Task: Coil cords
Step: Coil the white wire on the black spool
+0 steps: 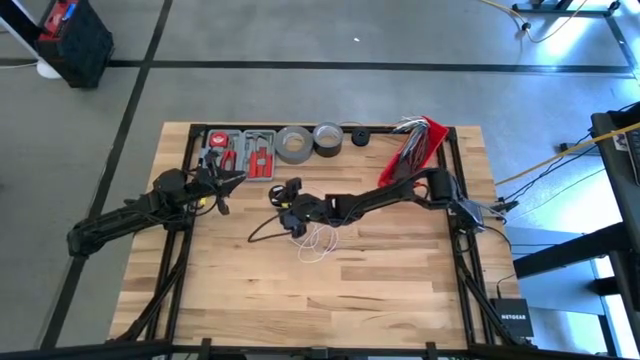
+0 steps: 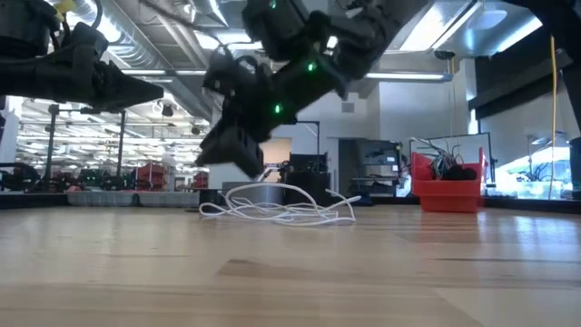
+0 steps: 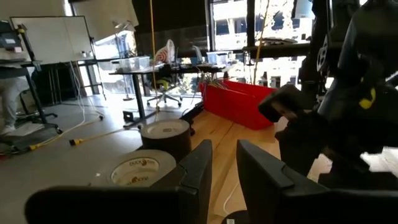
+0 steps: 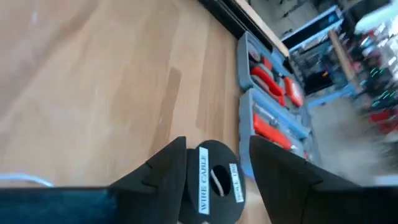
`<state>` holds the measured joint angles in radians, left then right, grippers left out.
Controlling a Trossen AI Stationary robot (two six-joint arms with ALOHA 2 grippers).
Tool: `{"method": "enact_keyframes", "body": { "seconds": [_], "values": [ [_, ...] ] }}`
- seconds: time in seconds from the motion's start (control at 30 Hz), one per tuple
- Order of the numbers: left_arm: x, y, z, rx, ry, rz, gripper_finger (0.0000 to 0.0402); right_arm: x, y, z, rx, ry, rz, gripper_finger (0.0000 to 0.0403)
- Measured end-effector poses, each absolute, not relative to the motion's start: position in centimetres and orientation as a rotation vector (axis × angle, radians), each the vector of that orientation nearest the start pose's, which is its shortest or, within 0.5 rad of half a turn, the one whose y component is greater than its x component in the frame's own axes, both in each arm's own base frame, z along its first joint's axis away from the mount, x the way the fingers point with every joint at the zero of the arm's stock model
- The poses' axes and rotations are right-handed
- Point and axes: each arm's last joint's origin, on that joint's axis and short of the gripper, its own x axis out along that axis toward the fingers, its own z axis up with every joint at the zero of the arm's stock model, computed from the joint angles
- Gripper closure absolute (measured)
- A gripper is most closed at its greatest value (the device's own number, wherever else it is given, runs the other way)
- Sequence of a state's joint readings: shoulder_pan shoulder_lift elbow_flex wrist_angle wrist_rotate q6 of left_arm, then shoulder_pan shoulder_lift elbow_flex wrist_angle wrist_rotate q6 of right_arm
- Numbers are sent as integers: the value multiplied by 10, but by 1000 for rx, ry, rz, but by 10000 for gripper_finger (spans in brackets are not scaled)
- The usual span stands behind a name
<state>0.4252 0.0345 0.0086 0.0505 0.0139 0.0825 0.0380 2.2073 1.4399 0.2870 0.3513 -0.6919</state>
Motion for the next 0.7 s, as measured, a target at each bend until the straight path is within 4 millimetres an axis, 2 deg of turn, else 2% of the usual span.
{"method": "enact_keyframes", "body": {
  "seconds": [0.13,0.47,0.7],
  "values": [
    [91,41,167,77,5,411,334,480,8,140,-868,581,-108,231],
    [91,41,165,12,13,411,334,478,2,129,-867,643,-62,238],
    [91,41,165,-3,11,412,334,478,-3,117,-901,692,-111,238]
  ]
}}
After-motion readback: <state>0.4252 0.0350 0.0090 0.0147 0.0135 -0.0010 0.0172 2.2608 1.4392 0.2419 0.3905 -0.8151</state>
